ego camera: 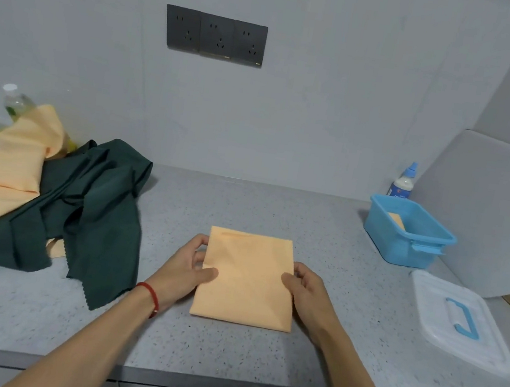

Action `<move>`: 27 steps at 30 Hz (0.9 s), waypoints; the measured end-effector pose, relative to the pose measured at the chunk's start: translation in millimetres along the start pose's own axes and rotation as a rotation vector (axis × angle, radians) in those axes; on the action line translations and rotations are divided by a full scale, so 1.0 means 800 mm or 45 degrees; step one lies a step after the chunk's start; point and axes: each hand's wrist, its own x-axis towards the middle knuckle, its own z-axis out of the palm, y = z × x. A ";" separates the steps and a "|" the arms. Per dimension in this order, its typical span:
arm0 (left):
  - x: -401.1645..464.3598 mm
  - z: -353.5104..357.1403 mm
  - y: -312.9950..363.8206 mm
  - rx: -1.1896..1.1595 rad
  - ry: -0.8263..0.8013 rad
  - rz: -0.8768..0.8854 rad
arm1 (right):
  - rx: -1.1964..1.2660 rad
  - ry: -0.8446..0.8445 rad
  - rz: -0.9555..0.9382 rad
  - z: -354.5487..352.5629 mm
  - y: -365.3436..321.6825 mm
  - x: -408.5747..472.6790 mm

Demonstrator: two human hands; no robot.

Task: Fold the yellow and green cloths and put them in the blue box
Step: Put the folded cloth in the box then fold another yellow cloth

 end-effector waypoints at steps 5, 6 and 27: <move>0.002 -0.009 -0.005 -0.147 -0.069 0.011 | 0.004 -0.062 -0.121 -0.005 -0.003 -0.005; 0.002 -0.011 -0.007 -0.150 -0.060 0.010 | 0.006 -0.079 -0.144 -0.003 -0.005 -0.005; -0.004 -0.006 -0.014 0.088 0.074 0.093 | 0.052 0.086 -0.110 -0.006 0.009 0.004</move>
